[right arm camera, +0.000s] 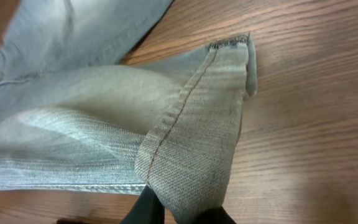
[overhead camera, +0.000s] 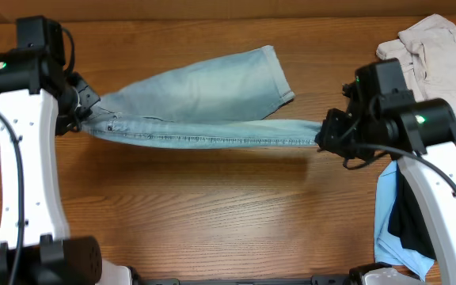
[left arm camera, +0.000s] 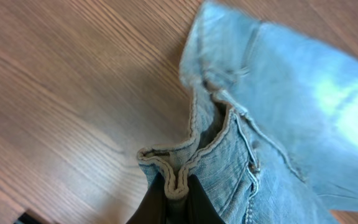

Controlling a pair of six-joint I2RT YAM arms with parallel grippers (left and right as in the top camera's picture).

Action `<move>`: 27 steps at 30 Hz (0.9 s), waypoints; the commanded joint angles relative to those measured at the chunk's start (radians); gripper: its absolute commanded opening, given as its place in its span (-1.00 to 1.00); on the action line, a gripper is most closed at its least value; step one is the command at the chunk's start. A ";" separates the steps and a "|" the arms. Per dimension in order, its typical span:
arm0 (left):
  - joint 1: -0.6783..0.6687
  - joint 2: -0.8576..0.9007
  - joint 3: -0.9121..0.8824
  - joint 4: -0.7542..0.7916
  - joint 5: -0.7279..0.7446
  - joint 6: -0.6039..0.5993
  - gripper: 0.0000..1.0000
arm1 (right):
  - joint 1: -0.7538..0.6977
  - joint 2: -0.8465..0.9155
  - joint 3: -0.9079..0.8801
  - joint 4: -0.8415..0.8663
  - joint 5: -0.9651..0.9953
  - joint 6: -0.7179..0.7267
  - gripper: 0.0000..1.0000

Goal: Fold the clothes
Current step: 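Lift the shorts with both grippers and fold the front edge toward the back, then lay the folded shorts down and release both grippers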

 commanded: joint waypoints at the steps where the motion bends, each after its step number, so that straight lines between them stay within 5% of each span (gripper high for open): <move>1: 0.012 -0.056 0.032 -0.016 -0.088 0.038 -0.91 | -0.022 -0.042 0.029 -0.012 0.092 0.003 -0.92; 12: 0.013 -0.021 -0.087 0.016 -0.151 -0.019 -0.92 | -0.020 0.115 -0.012 0.219 0.080 -0.078 -0.92; 27: 0.013 -0.003 -0.478 0.407 -0.151 -0.151 -0.92 | -0.011 0.445 -0.012 0.533 0.036 -0.165 -0.92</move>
